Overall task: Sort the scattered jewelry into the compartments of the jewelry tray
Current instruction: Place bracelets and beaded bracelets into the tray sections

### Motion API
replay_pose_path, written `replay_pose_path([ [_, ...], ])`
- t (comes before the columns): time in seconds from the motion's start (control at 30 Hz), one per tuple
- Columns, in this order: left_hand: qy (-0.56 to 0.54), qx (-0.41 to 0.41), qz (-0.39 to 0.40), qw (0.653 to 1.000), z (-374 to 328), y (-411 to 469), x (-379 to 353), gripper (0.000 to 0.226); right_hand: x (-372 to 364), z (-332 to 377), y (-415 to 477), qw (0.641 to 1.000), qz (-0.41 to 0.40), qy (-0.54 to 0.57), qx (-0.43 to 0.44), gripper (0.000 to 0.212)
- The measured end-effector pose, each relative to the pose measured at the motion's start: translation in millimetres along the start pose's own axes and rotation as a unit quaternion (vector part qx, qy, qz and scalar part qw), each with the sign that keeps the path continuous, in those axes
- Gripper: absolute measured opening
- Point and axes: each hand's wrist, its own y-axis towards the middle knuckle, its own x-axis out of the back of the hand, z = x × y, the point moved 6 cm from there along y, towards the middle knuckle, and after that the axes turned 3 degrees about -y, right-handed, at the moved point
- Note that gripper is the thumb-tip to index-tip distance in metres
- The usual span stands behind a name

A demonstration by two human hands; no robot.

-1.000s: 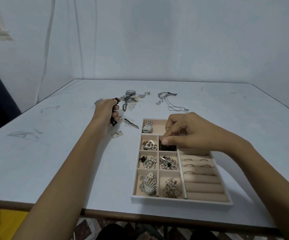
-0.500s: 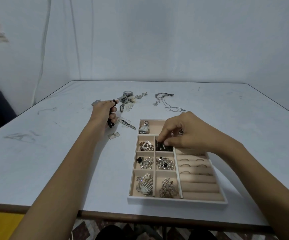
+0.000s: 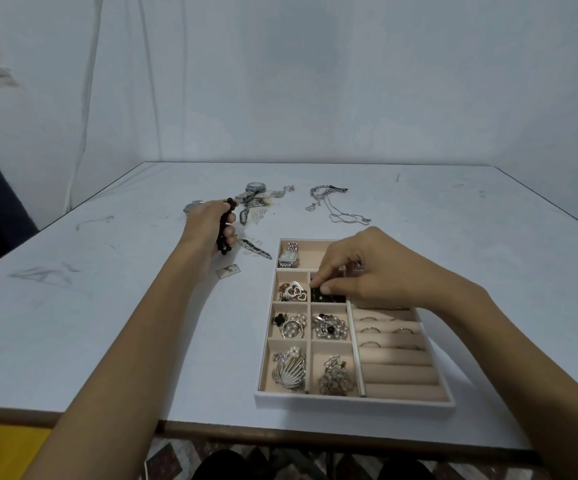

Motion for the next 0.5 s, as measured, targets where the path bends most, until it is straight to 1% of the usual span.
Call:
replay_pose_path([
  [0.07, 0.012, -0.008, 0.009, 1.0, -2, -3, -2, 0.015, -1, 0, 0, 1.0, 0.0, -0.002, 0.003, 0.013],
  [0.2, 0.046, -0.023, 0.04, 0.998, -7, -11, -9, 0.014, -2, 0, -4, 0.999, 0.011, 0.031, 0.008, 0.014],
  [0.27, 0.052, -0.033, 0.063, 0.996, -8, -14, -12, 0.01, 2, 0, -8, 0.999, 0.021, 0.045, 0.014, 0.015],
  [0.3, 0.061, -0.042, 0.072, 0.995, -10, -15, -13, 0.01, 7, 1, -10, 0.998, 0.013, 0.059, 0.021, 0.016],
  [0.37, 0.089, -0.065, 0.082, 0.991, -12, -15, -13, 0.017, 22, -4, -14, 0.993, -0.047, 0.103, 0.019, 0.02],
  [0.43, 0.106, -0.085, 0.089, 0.987, -15, -15, -13, 0.022, 41, -17, -18, 0.98, -0.151, 0.126, -0.01, 0.024],
  [0.47, 0.113, -0.094, 0.094, 0.985, -16, -15, -14, 0.023, 49, -28, -20, 0.973, -0.201, 0.108, -0.035, 0.026],
  [0.5, 0.125, -0.105, 0.102, 0.981, -18, -17, -15, 0.023, 55, -39, -22, 0.967, -0.235, 0.07, -0.069, 0.029],
])
